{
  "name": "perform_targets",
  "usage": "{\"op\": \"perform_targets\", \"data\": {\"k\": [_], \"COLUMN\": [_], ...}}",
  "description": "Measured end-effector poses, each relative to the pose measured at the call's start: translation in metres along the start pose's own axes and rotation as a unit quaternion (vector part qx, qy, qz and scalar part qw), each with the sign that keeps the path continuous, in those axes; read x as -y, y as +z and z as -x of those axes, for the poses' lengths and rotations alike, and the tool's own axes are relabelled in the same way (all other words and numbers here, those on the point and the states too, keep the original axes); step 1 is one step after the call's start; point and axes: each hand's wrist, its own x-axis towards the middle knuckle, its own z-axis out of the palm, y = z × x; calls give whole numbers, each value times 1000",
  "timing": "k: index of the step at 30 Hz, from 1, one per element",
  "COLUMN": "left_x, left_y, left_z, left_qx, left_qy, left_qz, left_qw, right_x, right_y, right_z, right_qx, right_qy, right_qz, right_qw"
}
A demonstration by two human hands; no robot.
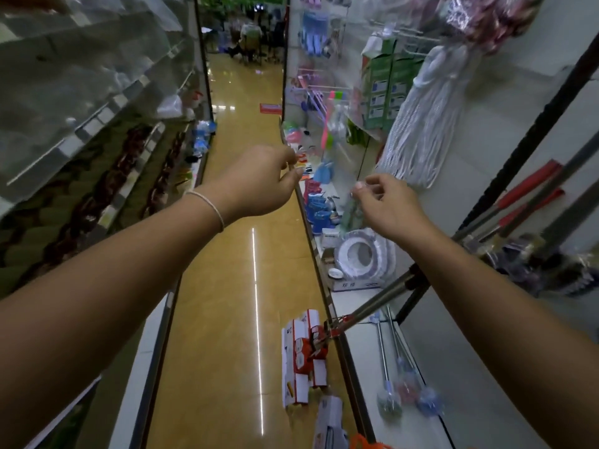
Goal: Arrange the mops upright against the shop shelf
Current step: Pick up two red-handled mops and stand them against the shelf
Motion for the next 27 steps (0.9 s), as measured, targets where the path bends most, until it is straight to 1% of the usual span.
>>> {"op": "perform_targets", "data": {"k": [4,7,13,17,22,27], "left_x": [8,14,13,9,4,-2], "left_y": [29,52,107,151,209,263], "left_z": [-57,-97,-182,-251,-340,-404], "left_qx": [2,16,47,64,93,122], "left_qy": [9,36,116,190,272,326], "left_qz": [9,17,11,31,70,105], "left_qw": [1000,999,992,979,955,931], "right_x": [-21,-37,-81,-115,-158,-202], "right_y": [-2,0,6,13,21,24], "right_z": [-45,-72,-126,-166,-215,-235], "right_qx": [-10,-20,-46,-67,-130,-198], "right_qy": [21,36,95,149,254,363], "right_qz": [26,38,60,73,64,56], "right_qw": [999,998,993,984,956,909]}}
